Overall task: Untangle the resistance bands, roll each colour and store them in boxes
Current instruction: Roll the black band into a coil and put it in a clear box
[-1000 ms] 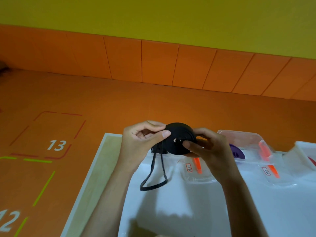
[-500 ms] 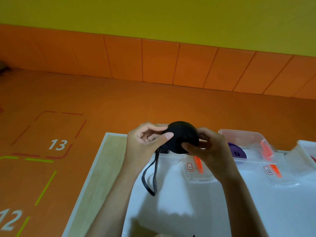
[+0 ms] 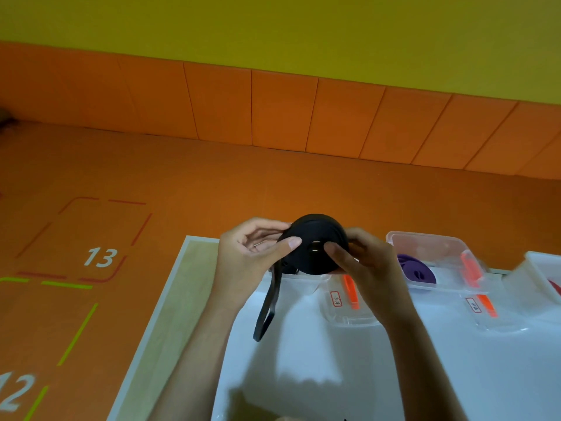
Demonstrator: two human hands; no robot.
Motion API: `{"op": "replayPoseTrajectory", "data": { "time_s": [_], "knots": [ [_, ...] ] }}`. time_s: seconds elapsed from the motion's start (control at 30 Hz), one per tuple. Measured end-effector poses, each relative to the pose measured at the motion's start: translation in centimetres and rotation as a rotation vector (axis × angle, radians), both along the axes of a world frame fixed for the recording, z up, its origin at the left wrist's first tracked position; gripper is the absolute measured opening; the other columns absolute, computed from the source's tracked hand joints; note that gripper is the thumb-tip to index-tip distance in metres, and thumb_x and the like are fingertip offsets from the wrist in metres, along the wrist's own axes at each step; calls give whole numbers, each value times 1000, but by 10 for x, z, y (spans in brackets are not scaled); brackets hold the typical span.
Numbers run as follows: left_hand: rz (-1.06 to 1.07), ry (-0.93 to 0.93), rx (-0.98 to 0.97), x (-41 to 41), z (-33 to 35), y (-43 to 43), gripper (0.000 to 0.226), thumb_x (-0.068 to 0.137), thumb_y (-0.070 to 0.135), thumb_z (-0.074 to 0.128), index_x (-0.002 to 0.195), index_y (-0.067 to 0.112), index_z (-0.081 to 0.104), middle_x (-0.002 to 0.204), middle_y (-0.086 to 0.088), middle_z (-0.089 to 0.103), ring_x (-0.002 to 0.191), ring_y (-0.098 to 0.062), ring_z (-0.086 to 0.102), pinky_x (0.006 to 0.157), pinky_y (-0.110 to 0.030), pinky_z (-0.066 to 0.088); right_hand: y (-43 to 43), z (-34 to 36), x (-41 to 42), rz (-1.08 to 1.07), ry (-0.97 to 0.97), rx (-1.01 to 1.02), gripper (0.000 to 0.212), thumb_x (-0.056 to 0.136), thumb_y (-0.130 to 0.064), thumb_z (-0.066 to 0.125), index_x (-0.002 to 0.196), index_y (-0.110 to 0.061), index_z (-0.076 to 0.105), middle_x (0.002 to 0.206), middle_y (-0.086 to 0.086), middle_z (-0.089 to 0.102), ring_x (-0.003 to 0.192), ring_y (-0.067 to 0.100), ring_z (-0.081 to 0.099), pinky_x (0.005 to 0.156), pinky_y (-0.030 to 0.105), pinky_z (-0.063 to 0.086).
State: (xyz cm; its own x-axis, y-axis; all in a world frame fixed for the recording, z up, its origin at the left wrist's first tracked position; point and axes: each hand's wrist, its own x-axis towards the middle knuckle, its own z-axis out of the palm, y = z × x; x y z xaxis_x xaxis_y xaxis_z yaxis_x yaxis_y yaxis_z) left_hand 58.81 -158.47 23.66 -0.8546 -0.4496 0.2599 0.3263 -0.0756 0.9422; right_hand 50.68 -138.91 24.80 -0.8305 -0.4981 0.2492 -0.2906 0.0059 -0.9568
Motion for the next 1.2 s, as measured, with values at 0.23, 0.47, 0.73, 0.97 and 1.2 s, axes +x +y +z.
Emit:
{"op": "replayPoseTrajectory", "data": {
  "time_s": [0.23, 0.47, 0.73, 0.97, 1.2],
  "knots": [
    [-76, -35, 13, -2, -1, -5, 30, 73, 20, 92, 102, 25, 86, 113, -2, 81, 113, -18, 75, 92, -21, 57, 1, -3, -1, -16, -21, -86, 22, 88, -23, 74, 102, -5, 72, 98, 8, 80, 93, 28, 78, 75, 33, 65],
    [-109, -25, -22, -1, -5, -14, 36, 70, 27, 98, 103, 27, 85, 110, -2, 82, 105, -20, 78, 88, -22, 60, 2, -8, -2, -4, 69, 37, 16, 87, -24, 75, 102, -17, 72, 101, -13, 80, 97, 8, 76, 78, 17, 59],
    [-23, -27, -40, -1, -12, -14, 18, 67, 24, 95, 82, 23, 86, 100, -4, 82, 102, -23, 78, 85, -24, 59, -3, -23, -2, 73, -41, 163, 27, 93, -9, 76, 108, -30, 70, 105, -11, 77, 102, 16, 76, 73, 35, 67],
    [-166, -86, -43, 2, -15, -20, 24, 80, 15, 89, 99, 29, 87, 105, 1, 81, 111, -14, 71, 87, -19, 56, 3, -25, -6, 61, -134, 33, 20, 92, -10, 78, 109, -20, 73, 109, 4, 78, 105, 26, 76, 79, 42, 67],
    [14, 16, -96, 2, -14, -12, 27, 79, 3, 90, 96, 24, 85, 103, 0, 83, 101, -18, 78, 85, -21, 60, -1, -30, -5, 42, -81, -4, 18, 90, -5, 79, 102, -15, 69, 107, 6, 78, 104, 28, 76, 81, 43, 66]
  ]
}}
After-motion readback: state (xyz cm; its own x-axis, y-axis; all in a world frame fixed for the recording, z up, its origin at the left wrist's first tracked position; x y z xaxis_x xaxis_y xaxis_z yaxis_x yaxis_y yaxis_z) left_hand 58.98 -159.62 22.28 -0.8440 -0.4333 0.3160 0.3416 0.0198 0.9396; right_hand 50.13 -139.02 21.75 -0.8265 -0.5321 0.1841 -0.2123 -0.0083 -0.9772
